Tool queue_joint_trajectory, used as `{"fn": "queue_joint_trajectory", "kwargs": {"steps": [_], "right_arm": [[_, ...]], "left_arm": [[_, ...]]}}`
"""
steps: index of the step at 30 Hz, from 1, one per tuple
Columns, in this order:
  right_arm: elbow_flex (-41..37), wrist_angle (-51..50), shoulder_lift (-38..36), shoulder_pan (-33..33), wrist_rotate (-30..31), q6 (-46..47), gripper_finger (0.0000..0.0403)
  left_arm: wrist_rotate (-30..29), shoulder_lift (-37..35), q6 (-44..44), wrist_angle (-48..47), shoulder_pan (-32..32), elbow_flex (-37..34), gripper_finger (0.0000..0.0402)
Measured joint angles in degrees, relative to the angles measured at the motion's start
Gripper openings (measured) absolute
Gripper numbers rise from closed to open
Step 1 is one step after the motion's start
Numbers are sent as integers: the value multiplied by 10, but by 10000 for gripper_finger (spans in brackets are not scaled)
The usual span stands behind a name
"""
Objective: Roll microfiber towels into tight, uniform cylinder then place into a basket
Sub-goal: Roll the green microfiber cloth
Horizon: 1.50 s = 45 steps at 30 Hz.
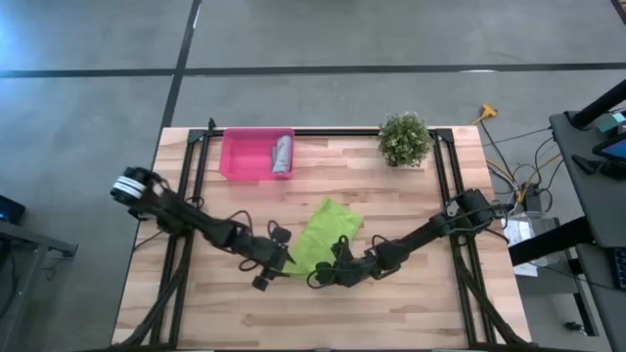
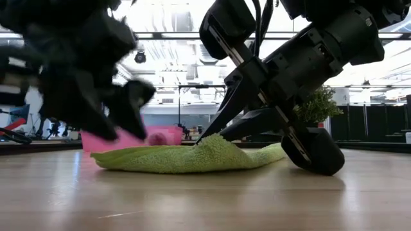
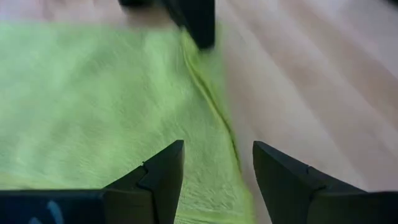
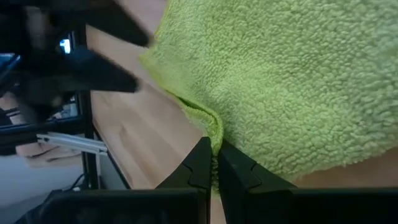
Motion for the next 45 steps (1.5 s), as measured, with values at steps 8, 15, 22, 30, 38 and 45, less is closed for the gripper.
{"fn": "queue_joint_trajectory", "kwargs": {"steps": [8,15,22,30,38,45], "right_arm": [[0,5,-3,1,-9,-1,11],[-4,6,-5,1,-17,-2,11],[-5,5,-14,3,-21,-32,11],[-5,-7,-17,10,-21,-44,11],[-4,-27,-19,23,-21,-65,11],[3,-39,-19,28,-40,-124,12]], "left_arm": [[43,84,-101,26,-1,31,176],[15,95,-108,12,0,53,176],[-3,86,-137,-25,1,56,162],[35,83,-137,-44,2,59,56],[124,81,-166,-51,2,68,7],[204,81,-266,-45,3,69,1]]}}
